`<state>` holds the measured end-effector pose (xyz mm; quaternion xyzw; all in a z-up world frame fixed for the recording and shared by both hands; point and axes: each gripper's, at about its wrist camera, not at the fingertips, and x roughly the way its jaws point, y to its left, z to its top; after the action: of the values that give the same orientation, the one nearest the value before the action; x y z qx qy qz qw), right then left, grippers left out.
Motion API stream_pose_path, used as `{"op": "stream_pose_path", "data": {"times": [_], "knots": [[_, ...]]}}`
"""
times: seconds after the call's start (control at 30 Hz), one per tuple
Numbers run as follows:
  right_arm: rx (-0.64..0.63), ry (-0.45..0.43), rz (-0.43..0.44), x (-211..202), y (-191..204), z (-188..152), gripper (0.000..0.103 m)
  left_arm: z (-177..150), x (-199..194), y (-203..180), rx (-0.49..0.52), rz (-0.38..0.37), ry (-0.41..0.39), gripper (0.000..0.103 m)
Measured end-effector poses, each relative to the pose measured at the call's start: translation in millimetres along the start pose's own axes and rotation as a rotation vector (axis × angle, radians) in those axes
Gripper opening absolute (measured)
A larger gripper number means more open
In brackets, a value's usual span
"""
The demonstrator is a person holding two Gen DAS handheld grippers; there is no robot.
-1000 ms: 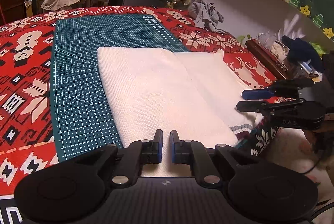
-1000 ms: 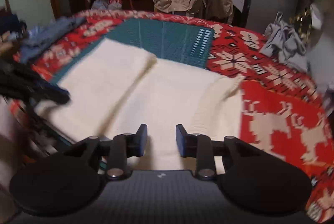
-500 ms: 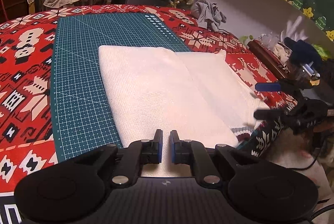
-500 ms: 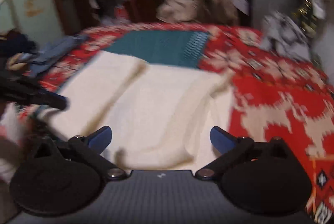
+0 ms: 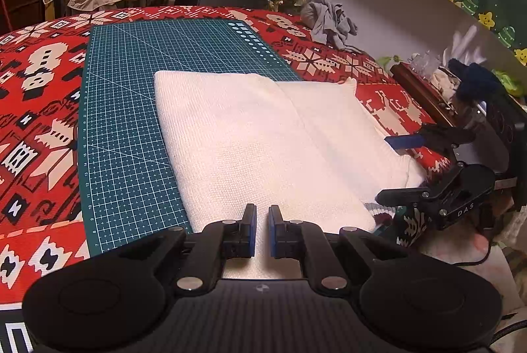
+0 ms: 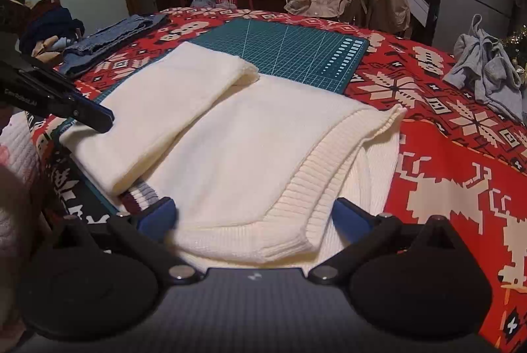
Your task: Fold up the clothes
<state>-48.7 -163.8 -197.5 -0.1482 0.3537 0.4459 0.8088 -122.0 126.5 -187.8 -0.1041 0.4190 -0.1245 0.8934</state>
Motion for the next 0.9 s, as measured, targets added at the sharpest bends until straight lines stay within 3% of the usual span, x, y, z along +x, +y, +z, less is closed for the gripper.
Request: {"op": "stream_pose_path", "data": {"times": [0.37,0.6,0.7,0.9], "knots": [[0.002,-0.002,-0.002,2.2,1.4,1.7,0.102,3.4,0.2,-2.5,0.02,0.009,0.017,0.009],[-0.001,-0.001,0.0,2.2,1.3,1.4,0.102,21.6,-12.4,-12.9,0.057,0.027,-0.001,0.007],[-0.001,-0.001,0.0,2.3,1.4,1.4,0.102,29.6,-7.9,-11.9,0.07,0.061,-0.007,0.007],[0.002,-0.001,-0.003,2.4,1.3,1.3,0.102,27.0,14.3,-4.0,0.065,0.053,0.03,0.007]]}}
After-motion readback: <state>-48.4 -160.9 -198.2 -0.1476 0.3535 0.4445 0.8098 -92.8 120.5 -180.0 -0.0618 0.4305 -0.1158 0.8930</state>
